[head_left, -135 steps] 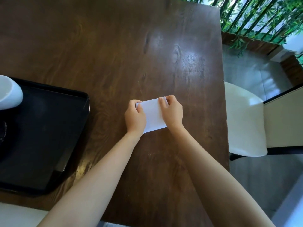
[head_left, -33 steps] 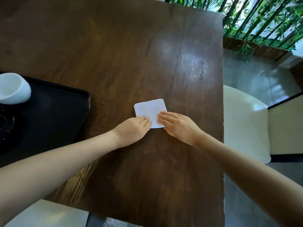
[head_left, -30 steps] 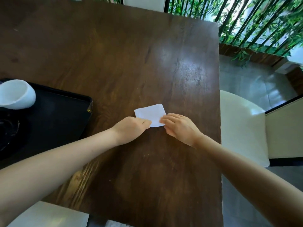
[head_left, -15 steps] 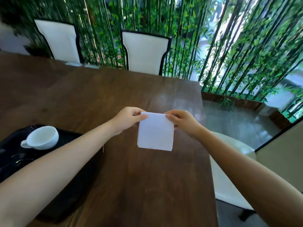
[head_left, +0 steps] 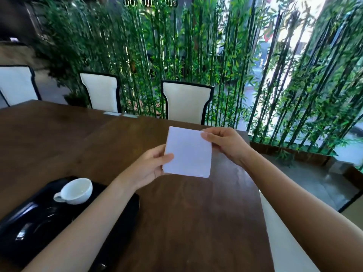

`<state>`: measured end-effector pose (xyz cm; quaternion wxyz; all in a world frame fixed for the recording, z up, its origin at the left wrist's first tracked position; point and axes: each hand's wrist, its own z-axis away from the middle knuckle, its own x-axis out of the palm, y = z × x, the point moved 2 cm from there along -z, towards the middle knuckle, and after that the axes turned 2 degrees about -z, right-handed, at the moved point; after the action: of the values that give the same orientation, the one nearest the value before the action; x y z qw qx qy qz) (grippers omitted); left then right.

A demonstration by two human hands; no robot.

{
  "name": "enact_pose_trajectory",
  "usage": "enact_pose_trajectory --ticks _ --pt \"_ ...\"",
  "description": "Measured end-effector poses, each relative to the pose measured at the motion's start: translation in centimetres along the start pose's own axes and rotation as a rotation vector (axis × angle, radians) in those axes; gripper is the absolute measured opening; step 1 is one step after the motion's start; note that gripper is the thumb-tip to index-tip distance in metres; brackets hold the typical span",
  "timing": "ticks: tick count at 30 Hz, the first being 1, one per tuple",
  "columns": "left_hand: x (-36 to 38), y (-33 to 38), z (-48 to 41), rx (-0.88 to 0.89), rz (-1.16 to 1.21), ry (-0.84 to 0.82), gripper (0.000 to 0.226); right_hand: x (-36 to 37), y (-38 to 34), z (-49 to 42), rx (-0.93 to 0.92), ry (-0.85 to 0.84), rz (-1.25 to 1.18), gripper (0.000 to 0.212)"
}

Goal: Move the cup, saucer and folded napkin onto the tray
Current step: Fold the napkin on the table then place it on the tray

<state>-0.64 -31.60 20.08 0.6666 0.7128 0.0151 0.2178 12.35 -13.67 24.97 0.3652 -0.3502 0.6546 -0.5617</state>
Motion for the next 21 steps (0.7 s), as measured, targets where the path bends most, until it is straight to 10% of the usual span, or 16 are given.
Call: enact_pose_trajectory --ticks 21 --pt "-10.6 -2.9 12.2 0.179 0.012 1.026 0.015 20.1 9.1 -2.3 0.149 -0.117 0.007 0.020"
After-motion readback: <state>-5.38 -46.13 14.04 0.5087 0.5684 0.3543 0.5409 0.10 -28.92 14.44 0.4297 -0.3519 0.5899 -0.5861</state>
